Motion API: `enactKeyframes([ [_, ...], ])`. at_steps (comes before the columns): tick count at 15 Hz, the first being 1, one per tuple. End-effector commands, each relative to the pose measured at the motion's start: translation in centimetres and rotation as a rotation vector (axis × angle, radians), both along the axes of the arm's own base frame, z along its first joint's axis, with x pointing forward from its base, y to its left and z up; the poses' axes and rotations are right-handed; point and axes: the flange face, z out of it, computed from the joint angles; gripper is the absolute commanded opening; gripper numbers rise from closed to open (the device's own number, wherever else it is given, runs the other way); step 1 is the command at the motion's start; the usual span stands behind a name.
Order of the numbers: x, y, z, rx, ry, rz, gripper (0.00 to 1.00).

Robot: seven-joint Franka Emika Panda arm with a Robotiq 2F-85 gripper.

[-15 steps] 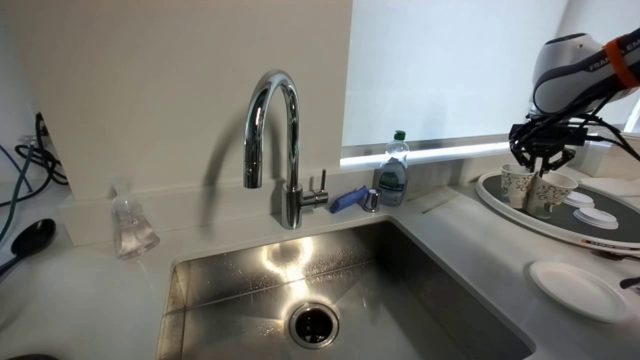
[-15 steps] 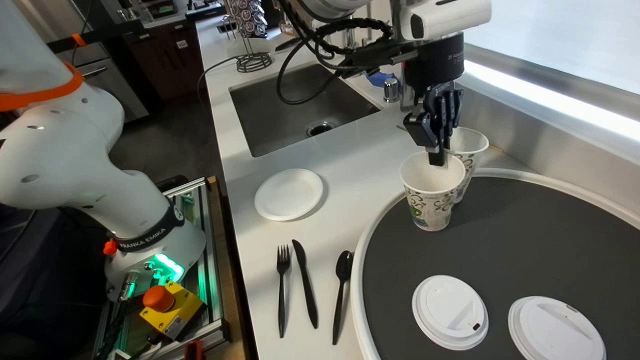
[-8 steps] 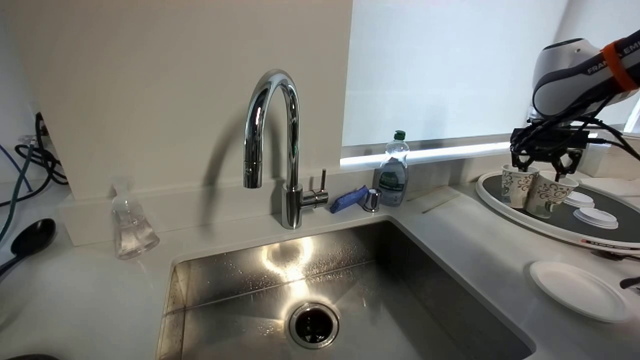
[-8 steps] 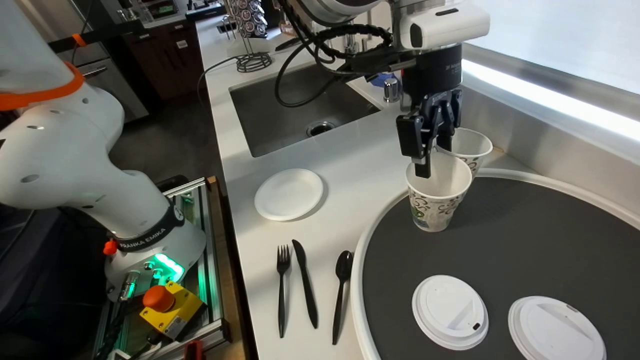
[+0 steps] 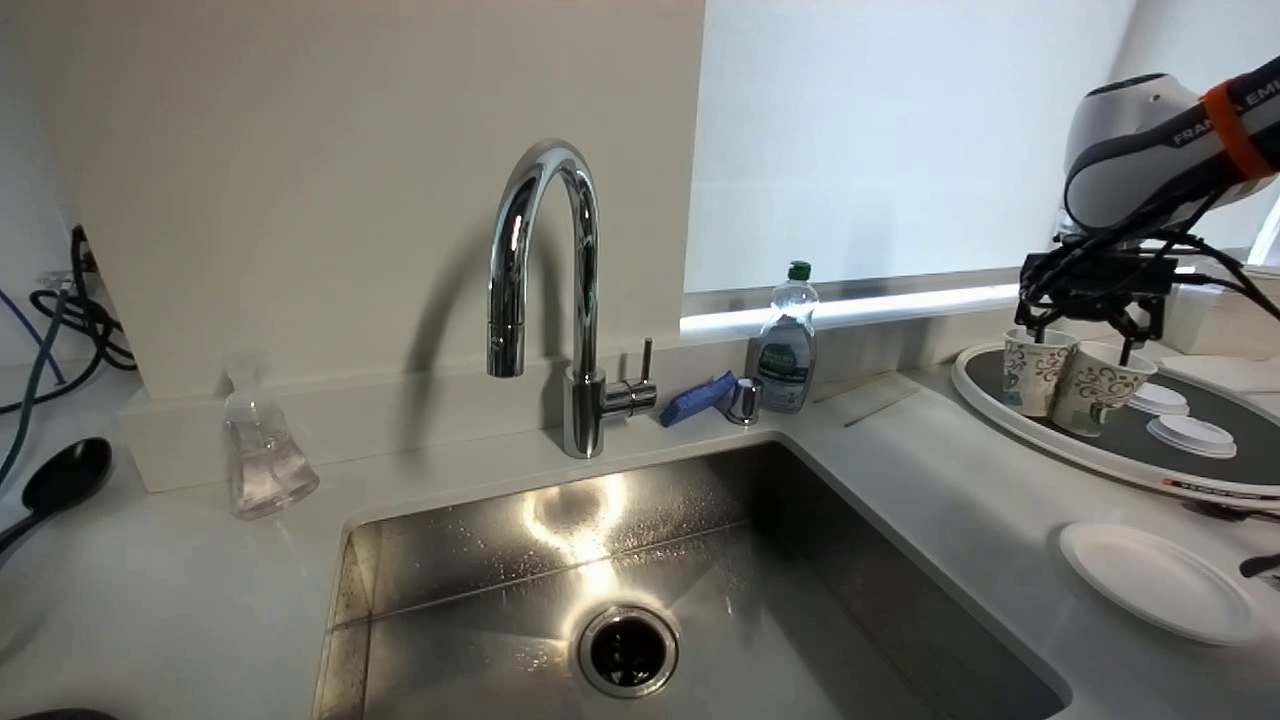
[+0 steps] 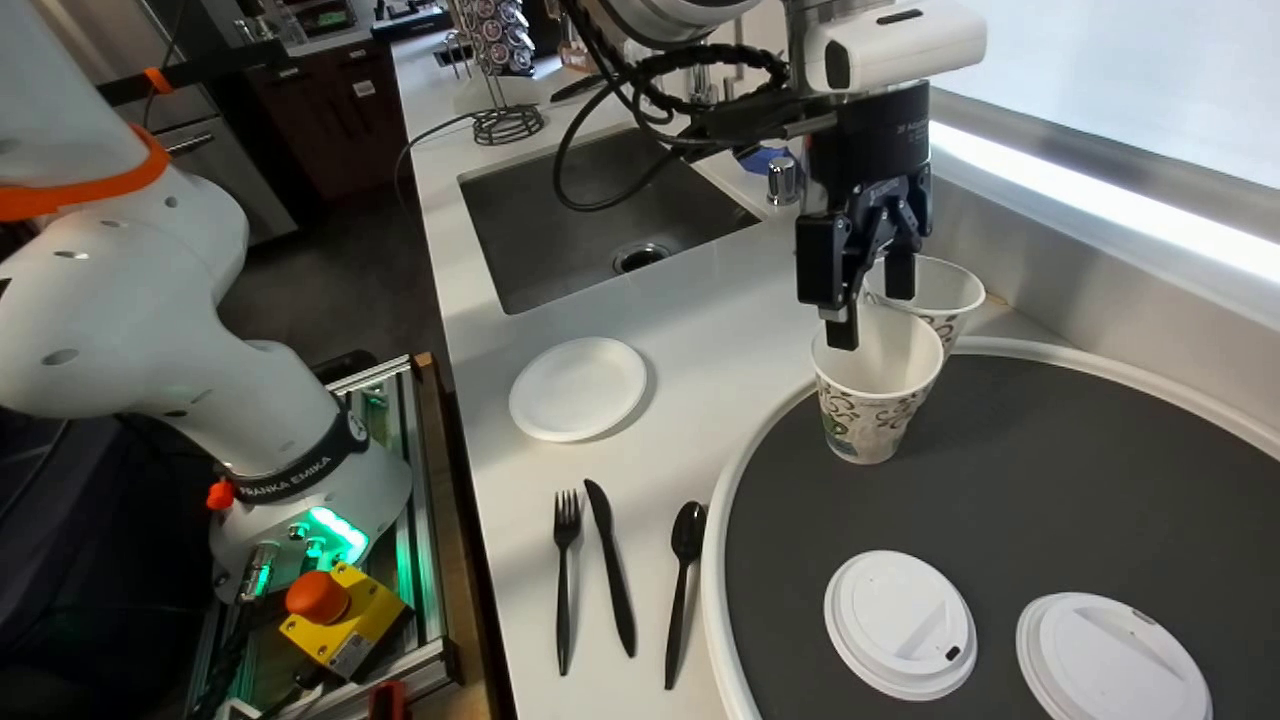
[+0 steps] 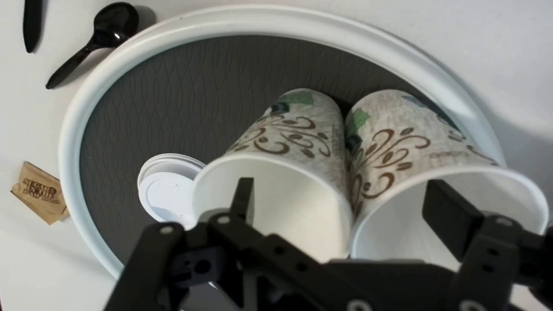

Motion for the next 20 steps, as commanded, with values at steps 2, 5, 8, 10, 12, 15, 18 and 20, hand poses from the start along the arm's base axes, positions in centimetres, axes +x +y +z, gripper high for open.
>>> enactKeyframes([
  [2,0.2,-0.1,0.2,0.016,0.025,-0.001,1.0],
  [5,0.3,-0.1,0.3,0.013,0.025,0.0,1.0],
  [8,0.0,-0.1,0.3,0.01,0.045,0.008,1.0],
  [10,-0.3,0.0,0.1,0.012,0.068,0.016,1.0],
  [12,-0.4,0.0,0.3,0.008,0.054,0.019,1.0],
  [15,-0.2,0.1,1.1,-0.01,0.016,0.025,1.0],
  [18,-0.2,0.1,2.1,-0.023,0.003,0.029,1.0],
  [20,-0.2,0.1,3.0,-0.035,-0.012,0.031,1.0],
])
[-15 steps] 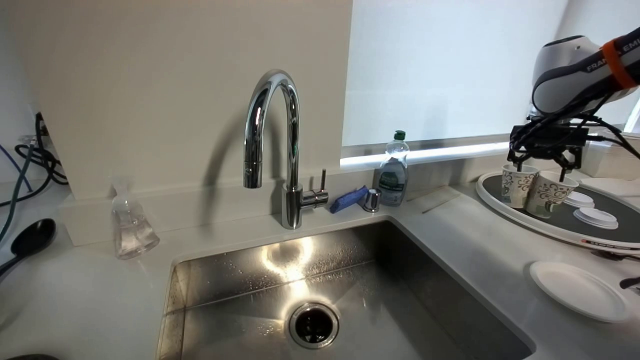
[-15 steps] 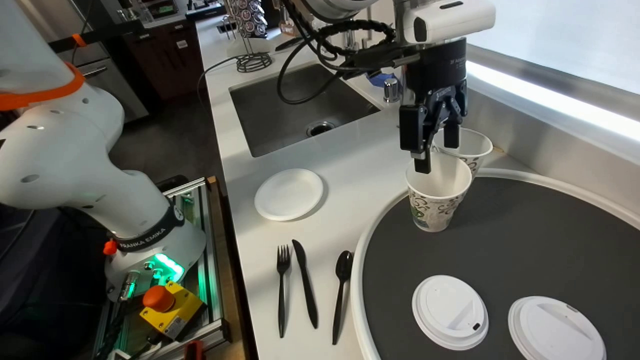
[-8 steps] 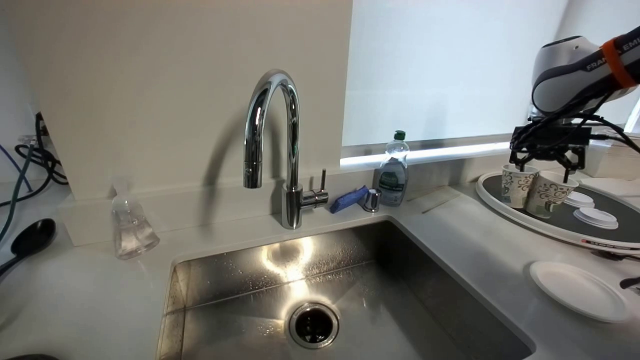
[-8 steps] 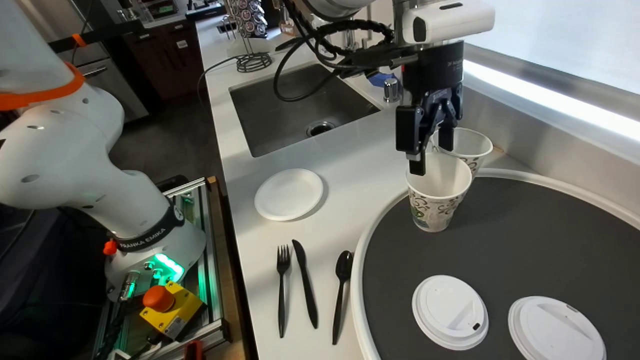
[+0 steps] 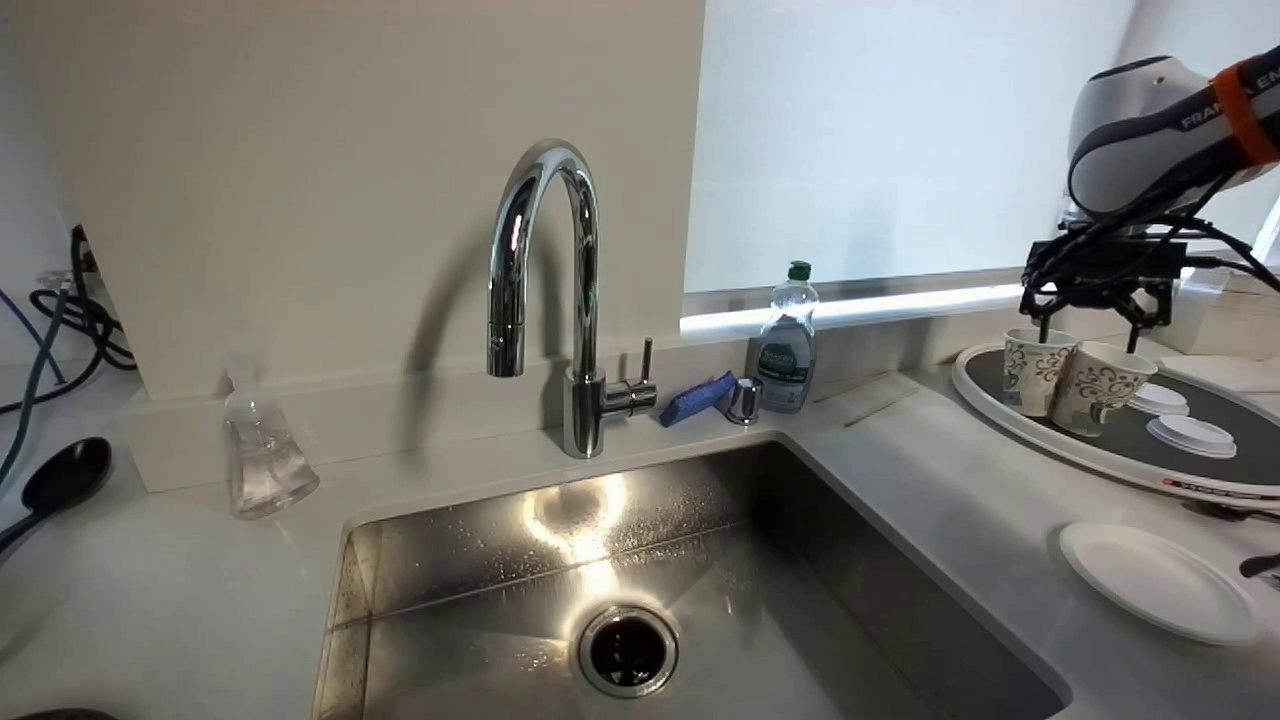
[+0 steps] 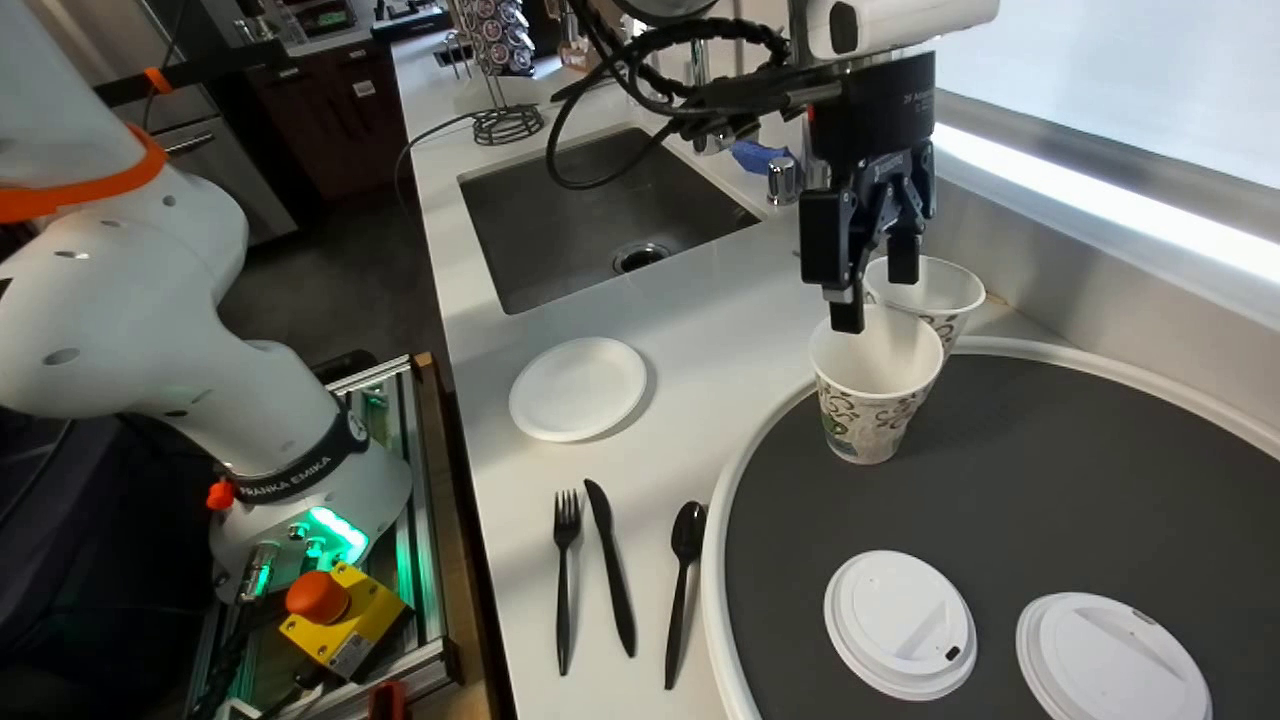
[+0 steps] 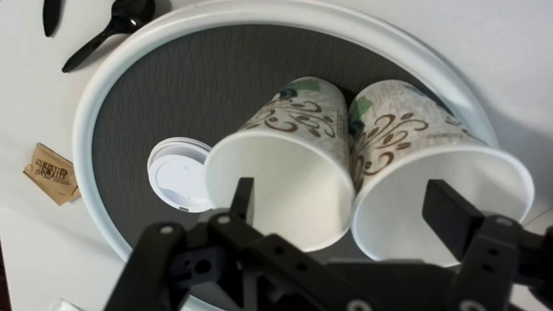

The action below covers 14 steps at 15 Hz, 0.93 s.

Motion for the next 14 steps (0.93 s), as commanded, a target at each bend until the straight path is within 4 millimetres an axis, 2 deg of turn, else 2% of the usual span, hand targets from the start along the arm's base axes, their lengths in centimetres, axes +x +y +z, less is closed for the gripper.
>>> enactKeyframes([
  [1,-0.2,0.2,1.9,-0.032,-0.033,0.013,1.0],
  [6,-0.3,0.8,4.9,-0.062,-0.08,0.022,1.0],
  [14,-1.2,2.8,9.2,-0.076,-0.141,0.037,1.0],
])
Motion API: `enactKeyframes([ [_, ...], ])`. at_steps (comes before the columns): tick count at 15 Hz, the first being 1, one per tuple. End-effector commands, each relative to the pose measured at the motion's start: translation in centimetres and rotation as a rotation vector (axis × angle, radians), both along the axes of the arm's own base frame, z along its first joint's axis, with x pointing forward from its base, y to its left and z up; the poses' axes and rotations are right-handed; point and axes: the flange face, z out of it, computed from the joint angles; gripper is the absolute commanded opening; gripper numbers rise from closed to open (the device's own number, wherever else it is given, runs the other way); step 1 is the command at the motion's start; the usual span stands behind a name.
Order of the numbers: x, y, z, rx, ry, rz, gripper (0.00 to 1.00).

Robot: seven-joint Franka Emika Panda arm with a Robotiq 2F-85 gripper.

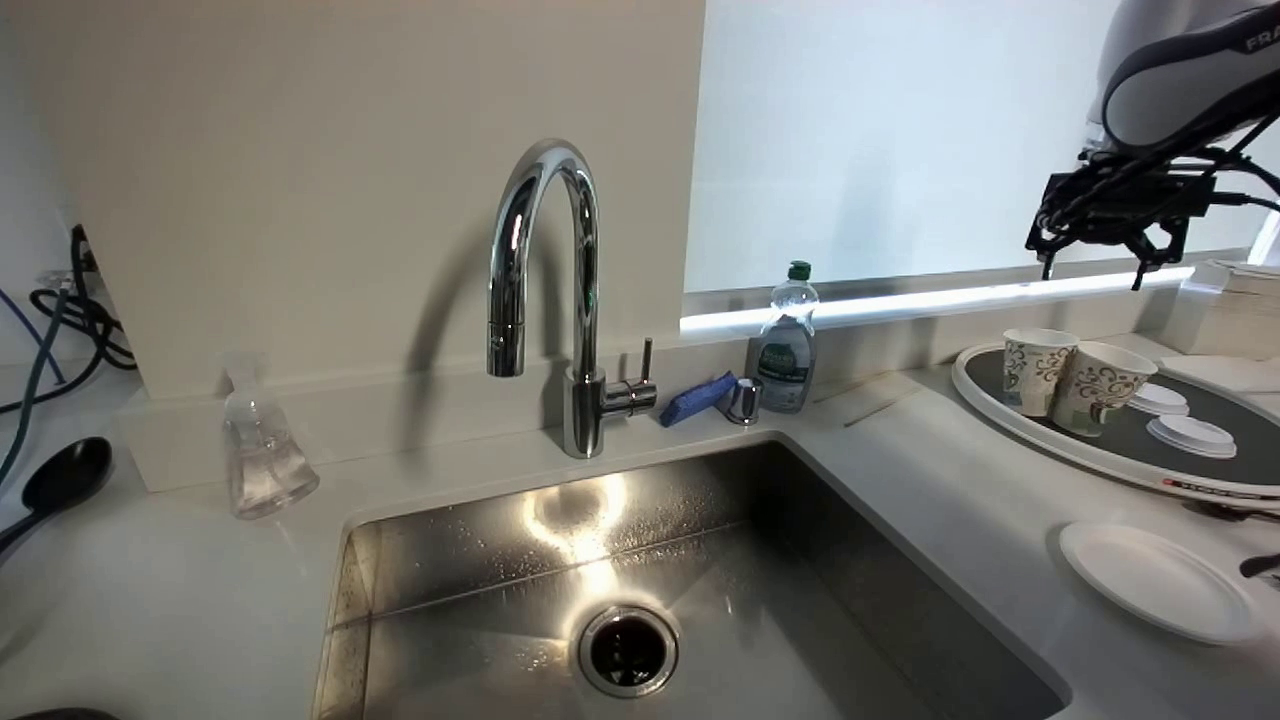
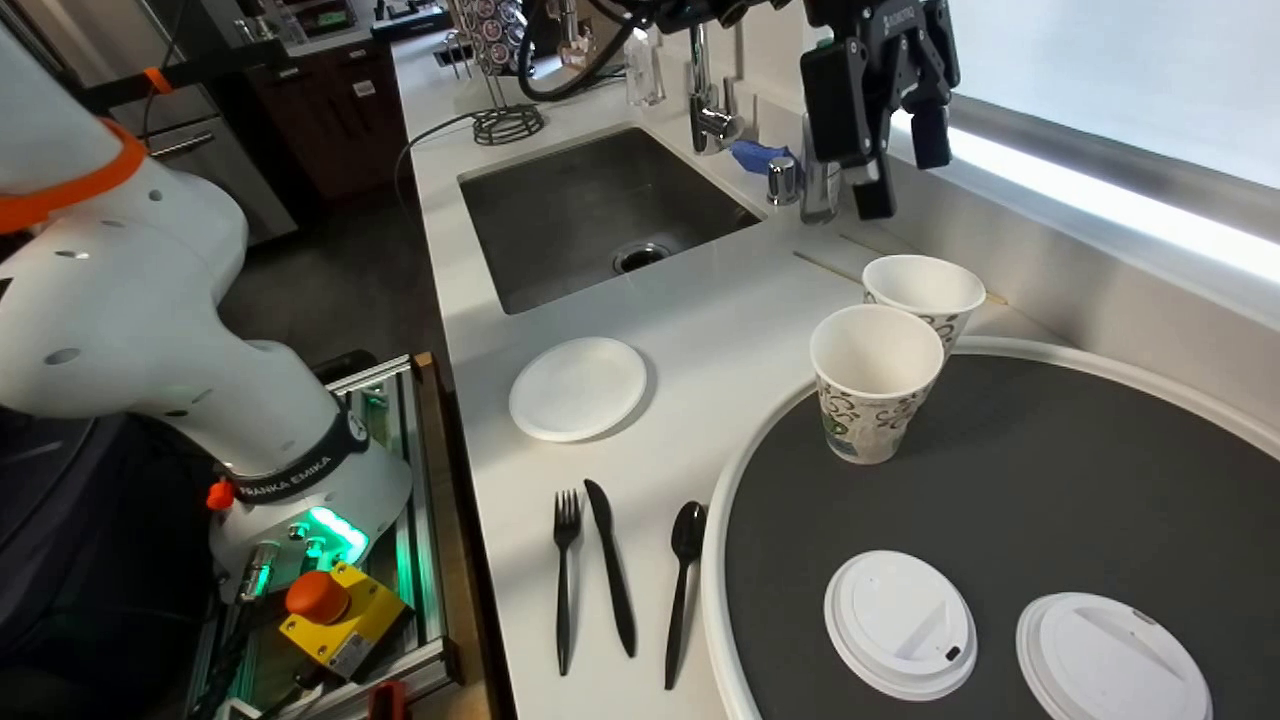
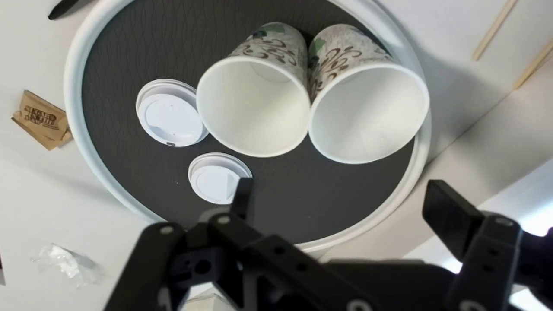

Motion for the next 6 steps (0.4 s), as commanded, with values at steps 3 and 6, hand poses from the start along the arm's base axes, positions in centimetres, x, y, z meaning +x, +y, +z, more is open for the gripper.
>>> enactKeyframes([
  [3,-0.15,0.64,1.28,-0.006,-0.02,0.008,1.0],
  [6,-0.27,0.82,1.56,-0.008,-0.023,0.009,1.0],
])
